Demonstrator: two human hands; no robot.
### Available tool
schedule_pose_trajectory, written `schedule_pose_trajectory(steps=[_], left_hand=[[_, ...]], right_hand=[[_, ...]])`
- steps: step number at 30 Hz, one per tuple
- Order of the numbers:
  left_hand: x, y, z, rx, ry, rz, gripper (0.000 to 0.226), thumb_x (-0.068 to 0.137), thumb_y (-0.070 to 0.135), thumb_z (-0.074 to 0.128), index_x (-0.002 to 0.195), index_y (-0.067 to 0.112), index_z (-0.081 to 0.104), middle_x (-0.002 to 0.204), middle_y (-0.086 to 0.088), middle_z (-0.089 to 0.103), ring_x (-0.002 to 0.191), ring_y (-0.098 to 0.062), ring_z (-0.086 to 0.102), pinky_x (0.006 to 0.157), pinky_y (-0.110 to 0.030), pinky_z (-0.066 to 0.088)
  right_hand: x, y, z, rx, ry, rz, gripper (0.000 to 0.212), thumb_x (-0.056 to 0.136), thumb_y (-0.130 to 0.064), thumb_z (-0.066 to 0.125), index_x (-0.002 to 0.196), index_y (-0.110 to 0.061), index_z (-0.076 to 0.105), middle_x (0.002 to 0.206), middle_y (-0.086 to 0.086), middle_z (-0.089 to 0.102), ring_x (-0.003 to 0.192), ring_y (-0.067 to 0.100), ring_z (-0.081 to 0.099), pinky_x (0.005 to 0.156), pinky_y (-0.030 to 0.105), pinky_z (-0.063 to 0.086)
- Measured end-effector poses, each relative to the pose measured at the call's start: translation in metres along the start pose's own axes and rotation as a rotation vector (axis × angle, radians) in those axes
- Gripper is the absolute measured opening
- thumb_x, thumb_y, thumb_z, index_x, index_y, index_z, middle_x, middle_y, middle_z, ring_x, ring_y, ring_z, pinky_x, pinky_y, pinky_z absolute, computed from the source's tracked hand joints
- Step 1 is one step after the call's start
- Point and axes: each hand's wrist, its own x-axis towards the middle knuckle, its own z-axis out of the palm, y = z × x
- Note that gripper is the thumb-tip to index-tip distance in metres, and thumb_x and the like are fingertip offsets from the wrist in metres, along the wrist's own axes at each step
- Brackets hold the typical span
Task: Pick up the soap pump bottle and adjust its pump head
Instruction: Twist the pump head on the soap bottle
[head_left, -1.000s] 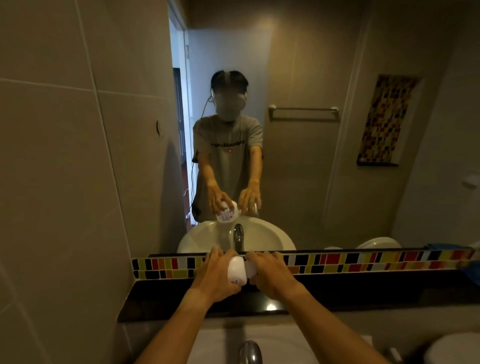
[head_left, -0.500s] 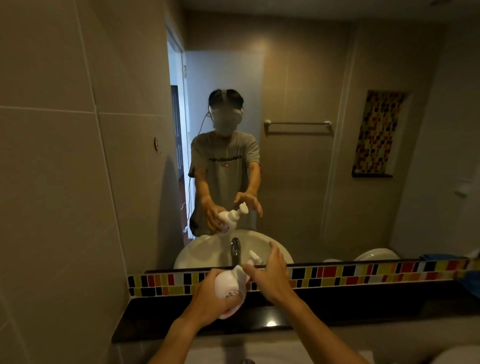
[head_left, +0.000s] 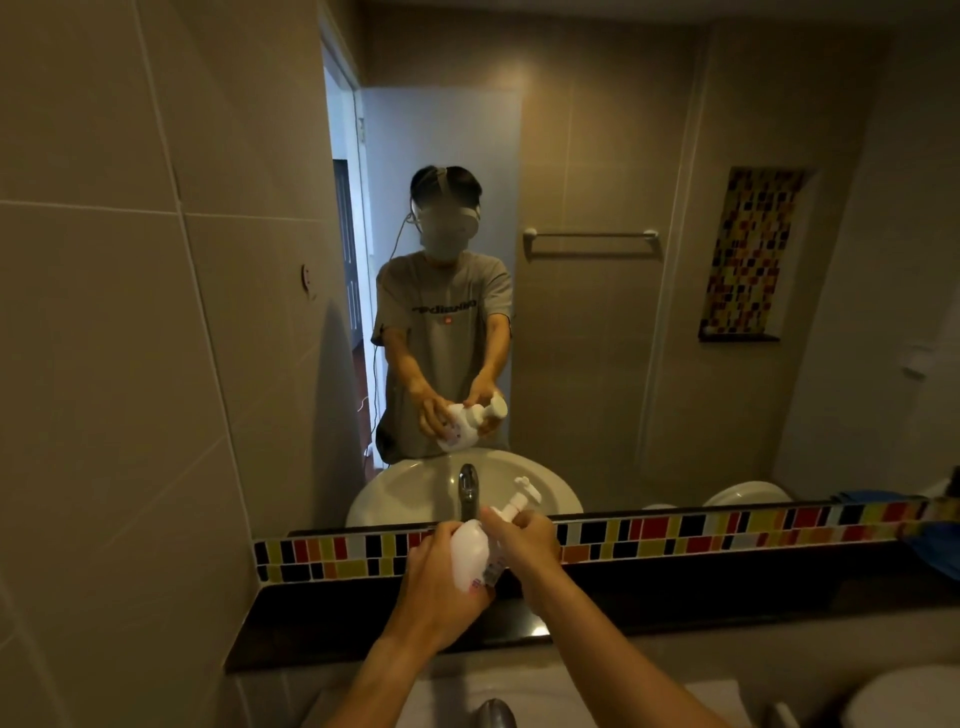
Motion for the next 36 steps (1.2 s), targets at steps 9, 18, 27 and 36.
schedule_pose_trajectory(steps=[9,18,27,36], left_hand=[[-0.001,0.002,-0.023,-0.917,-0.508,-0.503,0.067,0.031,0.029,0.089,0.094,0.011,0.077,0.092,-0.018,0.077,0.082,-0.031,0.075,0.061,-0.037,0.06],[-0.004,0.005,-0.005,-0.455,-0.149,-0.293,0.062,0.052,0.022,0.087,0.101,0.038,0.054,0.102,0.006,0.064,0.088,-0.014,0.066,0.055,-0.014,0.053],[0.002,0.013,-0.023,-0.852,-0.315,-0.544,0.081,0.042,0.03,0.089,0.117,0.018,0.06,0.104,-0.016,0.073,0.1,-0.035,0.067,0.068,-0.043,0.059],[-0.005,0.009,-0.009,-0.255,-0.045,-0.173,0.073,0.061,0.028,0.089,0.119,0.035,0.046,0.107,0.017,0.055,0.094,-0.01,0.06,0.067,-0.018,0.052]], right_hand=[[0.001,-0.006,-0.036,0.339,-0.583,0.18,0.029,0.097,-0.01,0.048,0.124,-0.006,0.055,0.122,0.025,0.056,0.112,0.041,0.056,0.108,0.058,0.042],[0.0,0.001,-0.01,0.01,-0.161,0.022,0.043,0.079,-0.03,0.08,0.113,-0.009,0.061,0.107,0.013,0.072,0.097,0.027,0.072,0.084,0.041,0.061],[0.003,-0.007,-0.022,0.166,-0.241,0.166,0.042,0.087,-0.026,0.053,0.122,-0.004,0.062,0.118,0.025,0.069,0.104,0.035,0.065,0.087,0.045,0.051],[-0.003,-0.004,-0.005,-0.035,-0.119,0.088,0.033,0.084,-0.029,0.074,0.108,-0.01,0.064,0.105,0.01,0.071,0.093,0.022,0.067,0.072,0.032,0.054]])
